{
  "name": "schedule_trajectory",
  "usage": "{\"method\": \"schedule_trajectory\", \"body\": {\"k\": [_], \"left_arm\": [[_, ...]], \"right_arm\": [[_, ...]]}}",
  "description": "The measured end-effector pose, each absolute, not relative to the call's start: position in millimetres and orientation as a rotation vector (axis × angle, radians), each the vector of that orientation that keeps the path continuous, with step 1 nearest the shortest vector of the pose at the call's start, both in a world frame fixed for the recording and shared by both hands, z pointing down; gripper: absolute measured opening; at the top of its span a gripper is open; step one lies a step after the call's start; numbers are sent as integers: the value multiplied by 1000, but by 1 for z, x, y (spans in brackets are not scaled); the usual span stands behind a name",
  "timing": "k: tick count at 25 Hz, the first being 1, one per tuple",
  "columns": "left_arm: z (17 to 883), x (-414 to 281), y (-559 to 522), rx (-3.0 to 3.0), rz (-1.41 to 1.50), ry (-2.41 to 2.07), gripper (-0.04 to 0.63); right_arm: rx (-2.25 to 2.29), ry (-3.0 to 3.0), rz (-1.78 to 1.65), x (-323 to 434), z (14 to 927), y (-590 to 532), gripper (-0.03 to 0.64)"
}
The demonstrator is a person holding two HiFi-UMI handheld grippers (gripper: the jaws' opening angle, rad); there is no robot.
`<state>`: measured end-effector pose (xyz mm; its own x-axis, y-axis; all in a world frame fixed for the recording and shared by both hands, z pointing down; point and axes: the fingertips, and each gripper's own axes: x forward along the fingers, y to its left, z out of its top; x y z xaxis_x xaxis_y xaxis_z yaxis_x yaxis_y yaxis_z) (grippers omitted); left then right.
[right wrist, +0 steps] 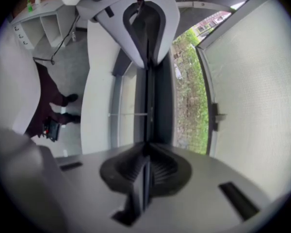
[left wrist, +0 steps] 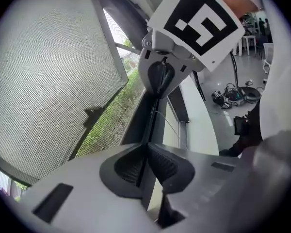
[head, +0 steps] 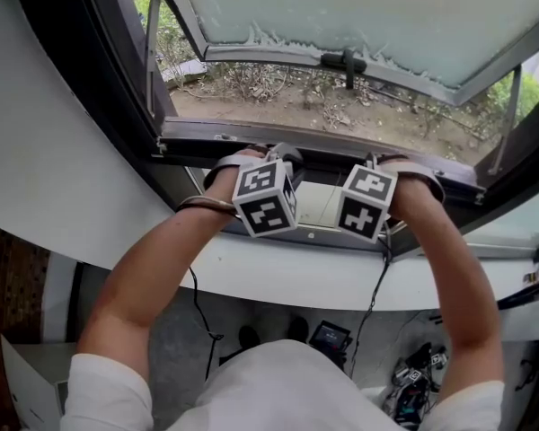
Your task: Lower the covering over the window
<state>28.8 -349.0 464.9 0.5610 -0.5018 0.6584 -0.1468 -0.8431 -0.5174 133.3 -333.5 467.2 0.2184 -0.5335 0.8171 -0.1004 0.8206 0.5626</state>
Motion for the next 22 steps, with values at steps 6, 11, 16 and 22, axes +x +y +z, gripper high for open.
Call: {"method": "schedule_trajectory", "body": {"k": [6, 11, 16, 22], "left_arm": [[462, 29, -350, -2361, -1155, 445, 44], [459, 29, -349, -2307, -1126, 495, 46], [459, 28, -349, -2284, -1148, 506, 49], [461, 27, -346, -2277, -1145, 505, 55]], "right_arm": [[586, -1328, -327, 132, 468, -335, 44], [610, -1302, -382, 133, 464, -335, 49], [618, -1309, -415, 132, 463, -334, 48], [645, -1340, -427, 132, 464, -333, 49]]}}
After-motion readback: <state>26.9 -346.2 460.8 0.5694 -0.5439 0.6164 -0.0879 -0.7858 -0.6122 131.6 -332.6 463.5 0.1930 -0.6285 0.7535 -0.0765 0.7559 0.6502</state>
